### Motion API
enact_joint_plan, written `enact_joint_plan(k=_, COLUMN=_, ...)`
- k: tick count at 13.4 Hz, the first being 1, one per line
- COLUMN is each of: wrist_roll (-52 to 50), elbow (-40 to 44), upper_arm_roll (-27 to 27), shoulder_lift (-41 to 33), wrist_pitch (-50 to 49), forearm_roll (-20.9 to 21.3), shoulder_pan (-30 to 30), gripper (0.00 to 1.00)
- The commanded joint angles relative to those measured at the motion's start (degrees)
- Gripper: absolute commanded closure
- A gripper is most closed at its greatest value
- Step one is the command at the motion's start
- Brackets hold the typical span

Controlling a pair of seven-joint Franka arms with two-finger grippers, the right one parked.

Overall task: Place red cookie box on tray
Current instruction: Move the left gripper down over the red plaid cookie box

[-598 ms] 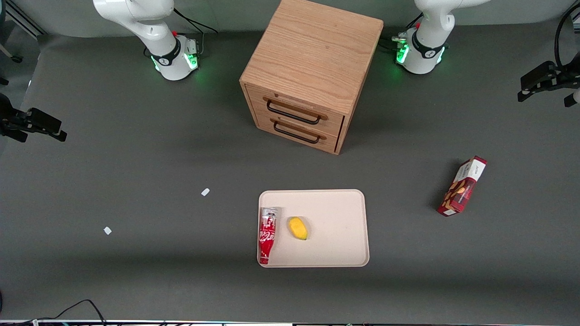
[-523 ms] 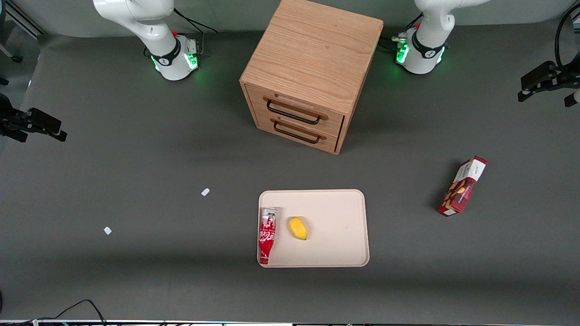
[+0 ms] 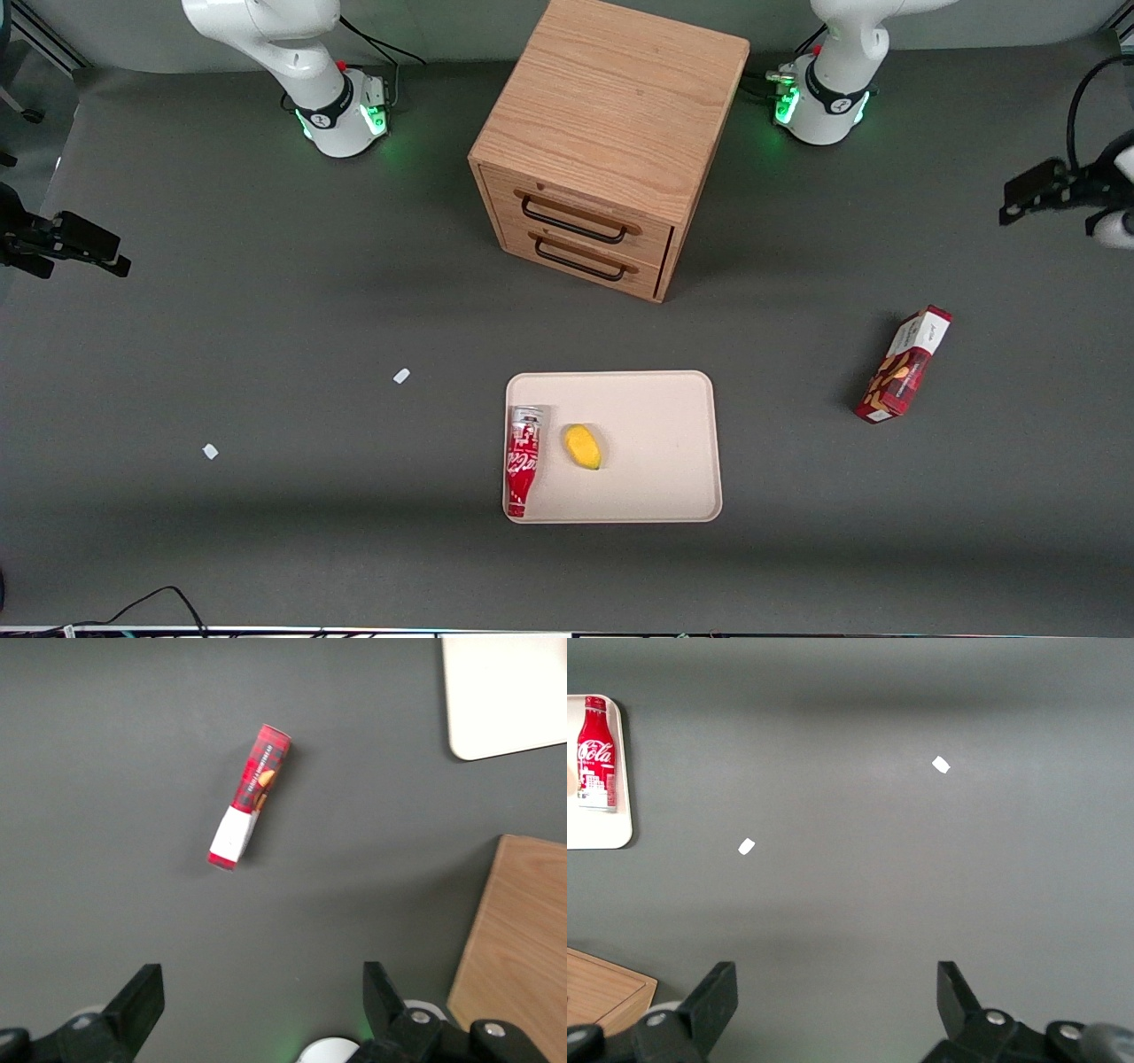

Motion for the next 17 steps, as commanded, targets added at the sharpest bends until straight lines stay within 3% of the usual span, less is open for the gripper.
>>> enact_joint_plan(k=1, wrist_roll=6.85, elbow=-4.58, upper_arm_roll=-0.22, shoulder_lift=4.30, wrist_pitch=8.96, forearm_roll=2.41, shoulder_pan=0.29, gripper=0.00)
enact_joint_plan(k=9, wrist_roll=11.61, elbow=-17.25, upper_arm_roll=0.22, shoulder_lift=16.34, wrist_pitch=34.46, forearm_roll=2.94, shoulder_pan=0.55, gripper=0.00)
enact_joint_plan(k=13, wrist_roll=18.46, elbow=-19.62, upper_arm_roll=1.45, shoulder_lift=21.71, wrist_pitch=41.86, forearm_roll=2.85, shoulder_pan=0.47, gripper=0.00)
enact_joint_plan(k=17, wrist_roll=18.47, elbow=-23.23, upper_arm_roll=1.45, shoulder_lift=23.12, wrist_pitch=46.96, forearm_roll=2.50, shoulder_pan=0.47, gripper=0.00)
